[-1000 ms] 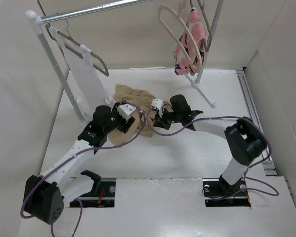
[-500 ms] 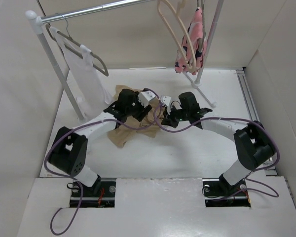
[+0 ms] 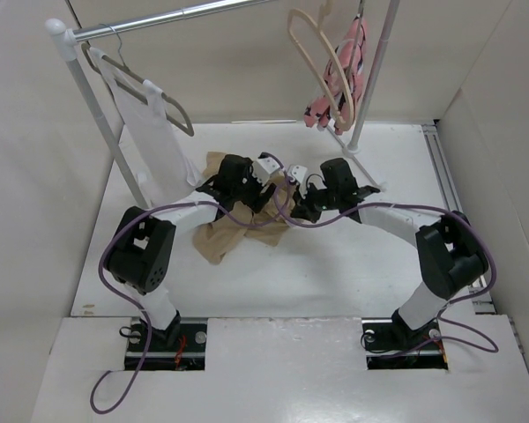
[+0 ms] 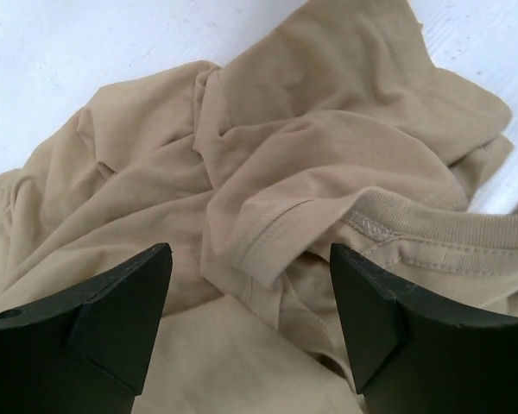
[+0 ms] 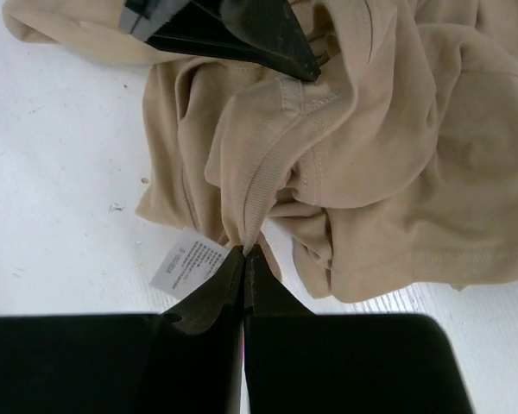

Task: Place the t-shirt on the hanger
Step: Grab the tshirt from the pile

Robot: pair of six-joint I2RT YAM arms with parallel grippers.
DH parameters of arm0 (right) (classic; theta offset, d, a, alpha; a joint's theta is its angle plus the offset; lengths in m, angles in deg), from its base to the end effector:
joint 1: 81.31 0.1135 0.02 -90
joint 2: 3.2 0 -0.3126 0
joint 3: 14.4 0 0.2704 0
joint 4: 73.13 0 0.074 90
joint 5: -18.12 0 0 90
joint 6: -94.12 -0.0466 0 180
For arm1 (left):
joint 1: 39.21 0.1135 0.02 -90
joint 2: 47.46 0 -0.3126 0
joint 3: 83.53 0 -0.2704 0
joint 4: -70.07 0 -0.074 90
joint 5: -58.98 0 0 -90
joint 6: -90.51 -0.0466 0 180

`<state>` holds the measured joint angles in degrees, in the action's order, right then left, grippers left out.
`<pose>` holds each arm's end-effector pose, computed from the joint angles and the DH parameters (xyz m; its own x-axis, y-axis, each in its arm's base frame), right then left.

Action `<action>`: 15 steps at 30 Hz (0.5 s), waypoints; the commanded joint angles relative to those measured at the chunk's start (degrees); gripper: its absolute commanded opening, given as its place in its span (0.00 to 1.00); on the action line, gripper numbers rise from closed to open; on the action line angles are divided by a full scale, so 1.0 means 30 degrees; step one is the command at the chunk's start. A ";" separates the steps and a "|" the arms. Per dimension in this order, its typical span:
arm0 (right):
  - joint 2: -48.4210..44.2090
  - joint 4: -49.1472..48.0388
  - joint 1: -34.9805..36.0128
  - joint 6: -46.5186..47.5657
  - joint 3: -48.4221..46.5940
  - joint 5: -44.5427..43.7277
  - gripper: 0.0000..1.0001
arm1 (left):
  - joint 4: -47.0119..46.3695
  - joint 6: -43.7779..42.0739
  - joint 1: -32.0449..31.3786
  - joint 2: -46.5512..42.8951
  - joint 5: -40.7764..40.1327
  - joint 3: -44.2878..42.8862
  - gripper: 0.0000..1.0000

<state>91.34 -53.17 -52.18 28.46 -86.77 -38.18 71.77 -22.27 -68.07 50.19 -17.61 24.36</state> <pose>0.3183 0.2070 0.2474 -0.2188 -0.5145 -0.8291 -0.9380 0.3450 0.0335 0.3553 -0.2082 0.2521 -0.1179 0.4950 -0.8608 0.7546 0.6082 0.2464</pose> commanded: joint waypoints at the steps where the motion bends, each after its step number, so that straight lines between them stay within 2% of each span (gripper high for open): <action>1: -0.0108 0.0664 0.0077 0.1202 -0.1010 0.0608 0.00 | -0.1508 0.0711 -0.0047 0.0467 -0.0749 -0.0453 0.71; 4: -0.0313 0.1252 0.0077 0.1729 -0.1184 0.0431 0.00 | -0.1510 0.0273 -0.0047 0.0674 -0.1130 -0.0687 0.61; 8: -0.0897 0.1926 0.0077 0.2141 -0.1185 0.0429 0.00 | -0.1510 0.0095 -0.0047 0.0850 -0.0954 -0.0863 0.16; 9: -0.0899 0.1928 0.0077 0.2315 -0.1185 0.0429 0.00 | -0.1510 0.0095 -0.0047 0.0850 -0.0954 -0.0863 0.00; 12: -0.0899 0.2104 0.0077 0.2317 -0.1361 0.0255 0.00 | -0.1510 0.0356 -0.0047 0.0618 -0.0925 -0.0863 0.00; 15: -0.0899 0.2715 0.0077 0.2317 -0.1885 -0.0854 0.00 | 0.0476 0.0740 0.0420 0.0149 -0.0925 -0.1621 0.00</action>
<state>91.32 -46.59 -52.47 32.41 -88.82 -40.02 70.42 -22.43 -68.01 52.77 -19.25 23.55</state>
